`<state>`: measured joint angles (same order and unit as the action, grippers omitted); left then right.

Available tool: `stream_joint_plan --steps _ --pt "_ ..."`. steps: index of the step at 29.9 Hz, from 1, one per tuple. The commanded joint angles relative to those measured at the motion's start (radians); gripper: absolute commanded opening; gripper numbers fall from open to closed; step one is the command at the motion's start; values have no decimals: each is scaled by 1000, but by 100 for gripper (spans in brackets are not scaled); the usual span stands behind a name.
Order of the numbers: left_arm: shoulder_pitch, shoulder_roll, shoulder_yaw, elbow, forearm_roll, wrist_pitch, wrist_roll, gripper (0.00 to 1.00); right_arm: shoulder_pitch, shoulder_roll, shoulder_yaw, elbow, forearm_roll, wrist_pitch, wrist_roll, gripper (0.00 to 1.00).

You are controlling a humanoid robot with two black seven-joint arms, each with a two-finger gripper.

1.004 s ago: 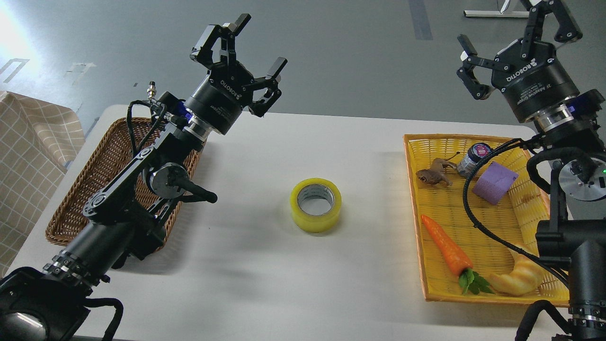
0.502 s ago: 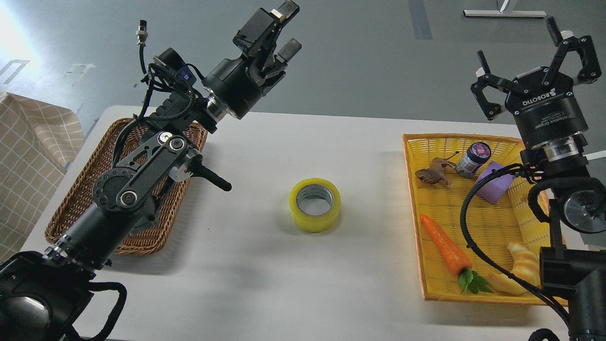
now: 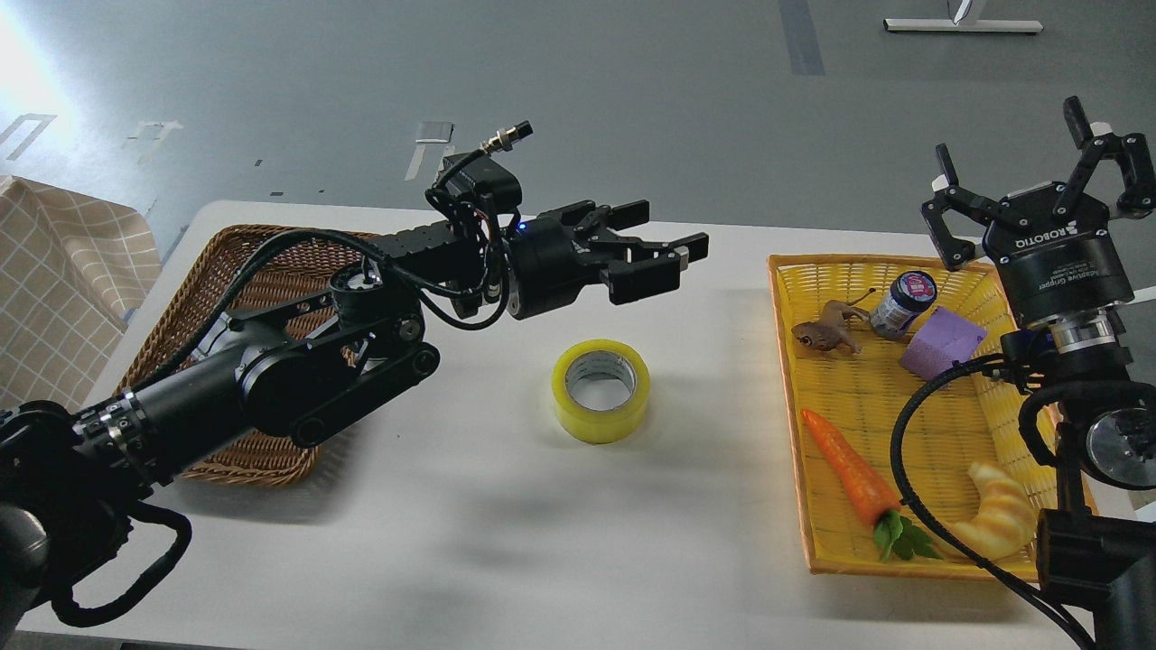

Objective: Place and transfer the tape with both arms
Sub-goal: 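Reach the left gripper to the tape roll and grasp its rim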

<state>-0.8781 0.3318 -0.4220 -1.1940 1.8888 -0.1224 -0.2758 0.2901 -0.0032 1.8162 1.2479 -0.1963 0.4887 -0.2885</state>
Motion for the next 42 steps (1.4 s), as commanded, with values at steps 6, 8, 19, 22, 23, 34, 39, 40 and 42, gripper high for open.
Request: stream_joint_plan --steps 6,8,19,22,23,34,39,40,42 --pt "-85 33 216 106 32 -28 32 98 -3 3 12 -10 0 0 25 100" --pt "-85 33 224 111 32 -36 32 98 -3 3 14 -21 0 0 51 100" --pt "-78 36 230 114 29 -109 35 98 -5 3 17 -38 0 0 83 100" --pt "-70 29 230 128 30 -118 37 98 -6 3 17 -38 0 0 83 100" --pt "-65 26 232 139 30 -120 37 98 -6 3 17 -38 0 0 83 100" --pt "-59 -36 278 255 24 -125 37 94 -17 3 17 -38 0 0 83 100" --pt "-58 -56 281 271 24 -125 37 87 -23 3 17 -39 0 0 83 100" --pt "-58 -60 281 272 24 -125 38 85 -26 3 17 -39 0 0 83 100" --pt "-58 -66 281 275 24 -126 40 79 -26 3 17 -39 0 0 83 100"
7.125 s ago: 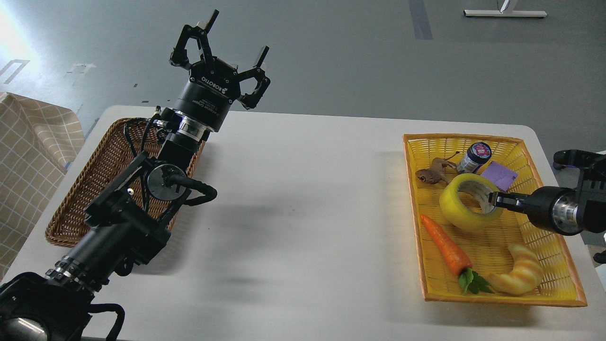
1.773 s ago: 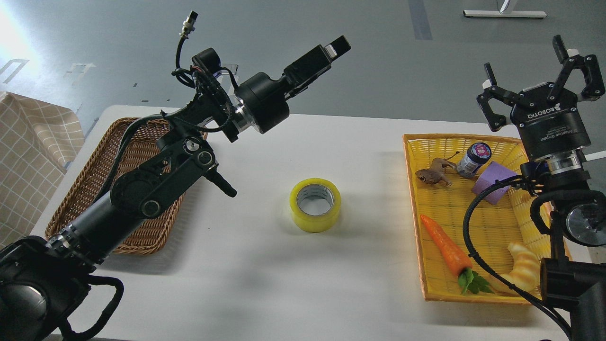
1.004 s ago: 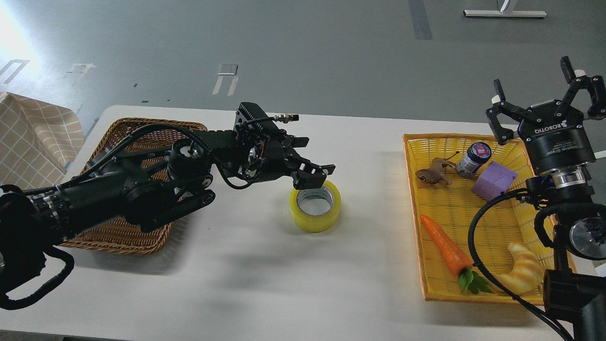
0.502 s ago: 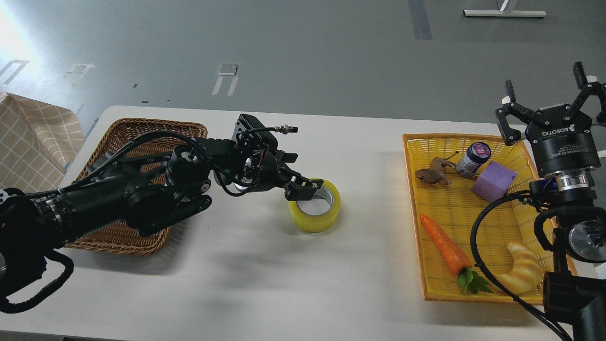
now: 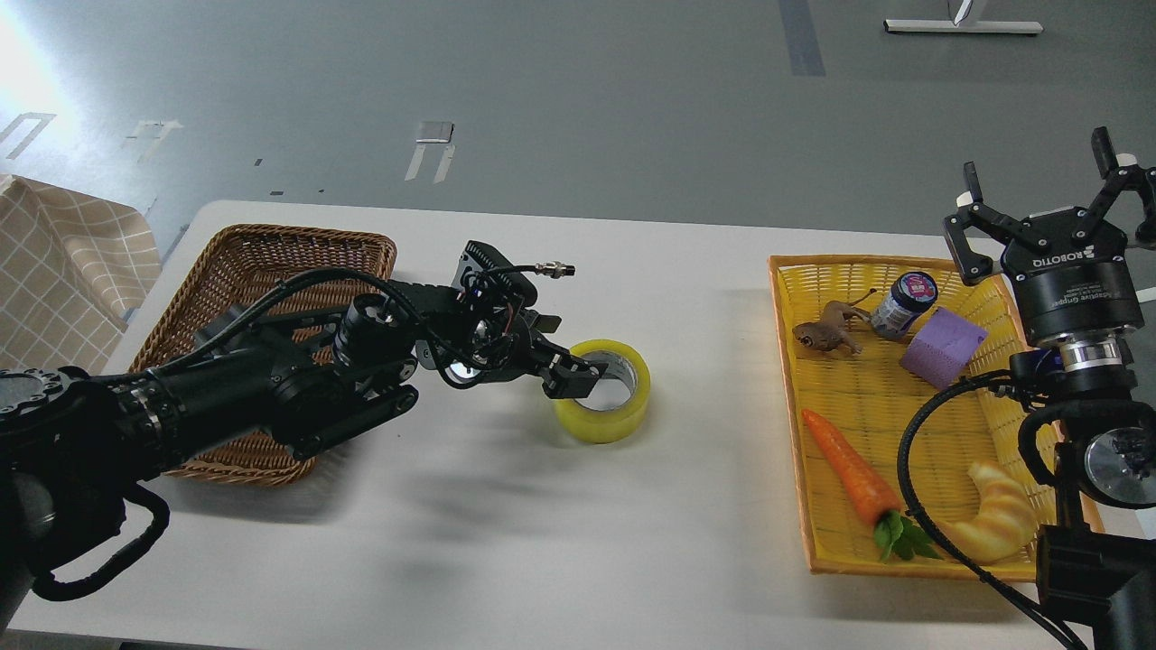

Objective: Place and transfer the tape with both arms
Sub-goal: 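Reach the left gripper to the tape roll and grasp its rim, then lift the tape roll with the left gripper and carry it over the basket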

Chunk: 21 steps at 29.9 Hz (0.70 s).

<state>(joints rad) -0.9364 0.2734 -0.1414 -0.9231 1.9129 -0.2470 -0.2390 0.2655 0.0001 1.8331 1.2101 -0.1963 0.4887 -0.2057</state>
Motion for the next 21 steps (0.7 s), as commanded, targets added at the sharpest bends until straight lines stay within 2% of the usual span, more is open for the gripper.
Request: stream_joint_plan --steps 1,2,3,5,8,9,10,14,21 --pt "1 -13 0 10 2 -6 10 70 -2 0 0 -1 0 0 -1 100" --pt "1 -16 0 13 0 -11 17 61 -2 0 0 -1 0 0 0 100" --pt "-1 -19 0 16 0 -23 36 43 -2 0 0 -1 0 0 -1 100" --pt "-1 -19 0 23 0 -41 70 23 -2 0 0 -1 0 0 0 100" --pt "1 -19 2 24 2 -57 84 18 -3 0 0 -1 0 0 0 100" --pt "2 -19 2 24 2 -60 84 13 -2 0 0 -3 0 0 0 100" --pt "8 -19 5 24 2 -67 84 0 -3 0 0 -3 0 0 -1 100" --pt "-1 -16 65 27 0 -69 84 0 -2 0 0 -3 0 0 -1 100" --pt "-54 16 65 13 -5 -69 81 0 -2 0 1 -1 0 0 0 100"
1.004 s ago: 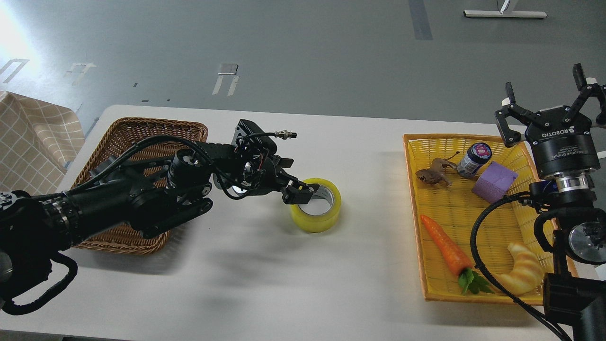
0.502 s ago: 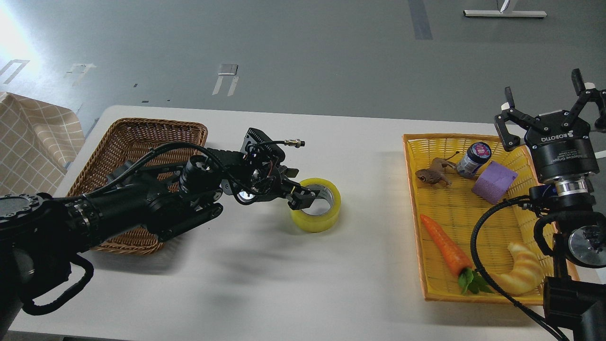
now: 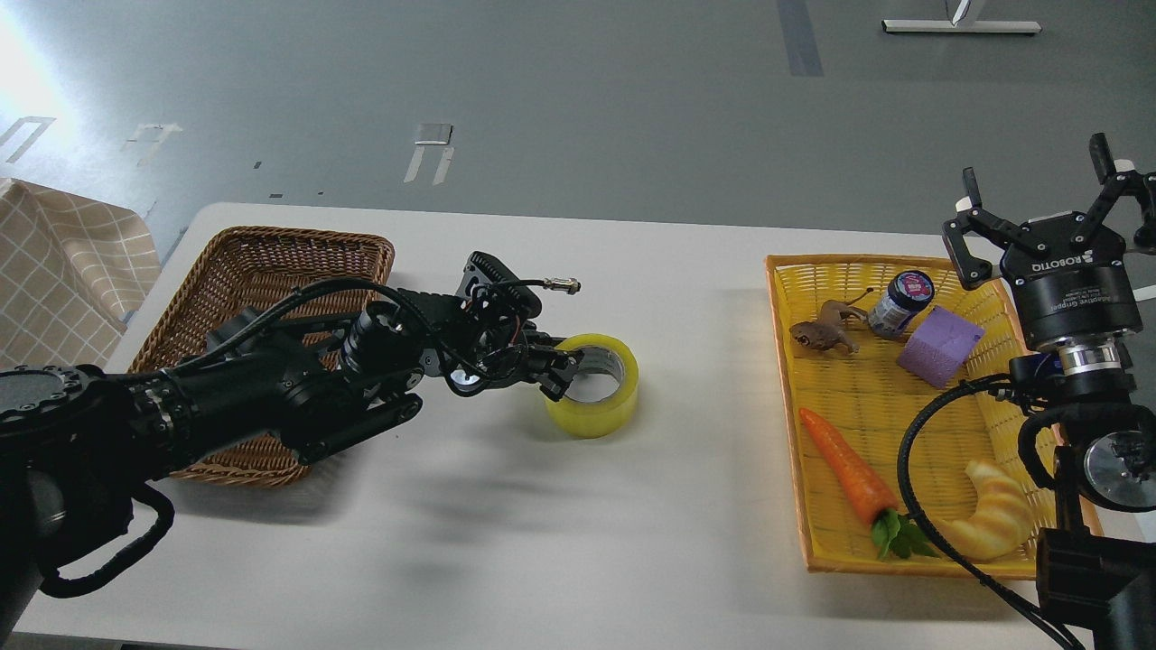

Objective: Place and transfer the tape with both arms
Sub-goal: 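Lift the tape roll with the left gripper and carry it over the basket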

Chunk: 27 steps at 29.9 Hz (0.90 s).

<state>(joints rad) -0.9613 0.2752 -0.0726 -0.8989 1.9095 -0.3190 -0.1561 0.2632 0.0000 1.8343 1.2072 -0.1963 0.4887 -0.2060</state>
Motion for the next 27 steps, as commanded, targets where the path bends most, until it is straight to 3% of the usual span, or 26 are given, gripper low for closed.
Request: stream_joint_plan --steps 1,12,19,27 --pt "-51 27 -7 -14 -10 3 -3 0 1 0 2 0 0 0 0 100" --pt "-278 182 -4 -51 -155 -28 -32 0 1 0 3 2 0 0 -1 100" --pt "-275 337 0 -86 -150 -28 -91 0 1 0 3 2 0 0 -1 100" --pt "-229 518 4 -89 -149 -26 -129 0 1 0 2 2 0 0 -1 100"
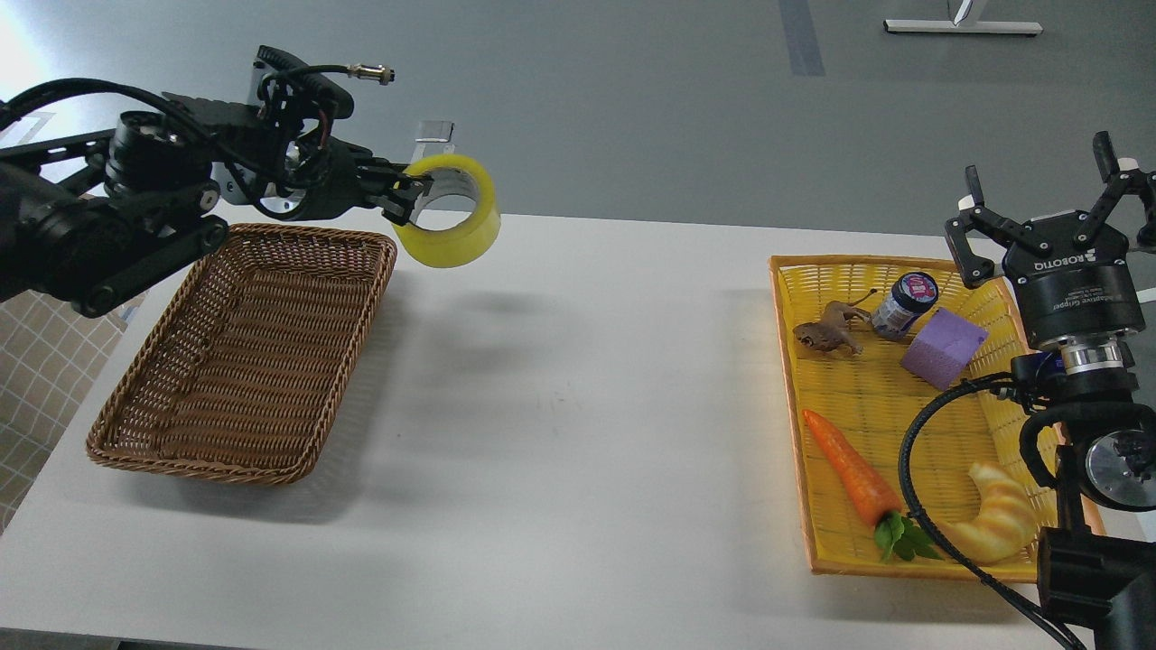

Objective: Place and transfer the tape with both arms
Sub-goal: 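Lift the tape roll with the left gripper and carry it over the basket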

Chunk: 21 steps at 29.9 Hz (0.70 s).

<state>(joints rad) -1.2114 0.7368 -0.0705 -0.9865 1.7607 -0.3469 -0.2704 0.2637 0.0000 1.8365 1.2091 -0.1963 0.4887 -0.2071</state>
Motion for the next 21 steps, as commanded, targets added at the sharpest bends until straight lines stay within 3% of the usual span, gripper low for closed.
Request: stream_joint_plan --steps 1,11,21 --pt "27 68 2 -1 0 3 -15 0 2 0 0 0 0 0 0 100" --pt "205 217 0 0 -1 72 -43 0 2 0 -6 -2 0 0 0 100" --pt "332 253 0 15 -7 144 -43 0 2 0 -10 -2 0 0 0 100"
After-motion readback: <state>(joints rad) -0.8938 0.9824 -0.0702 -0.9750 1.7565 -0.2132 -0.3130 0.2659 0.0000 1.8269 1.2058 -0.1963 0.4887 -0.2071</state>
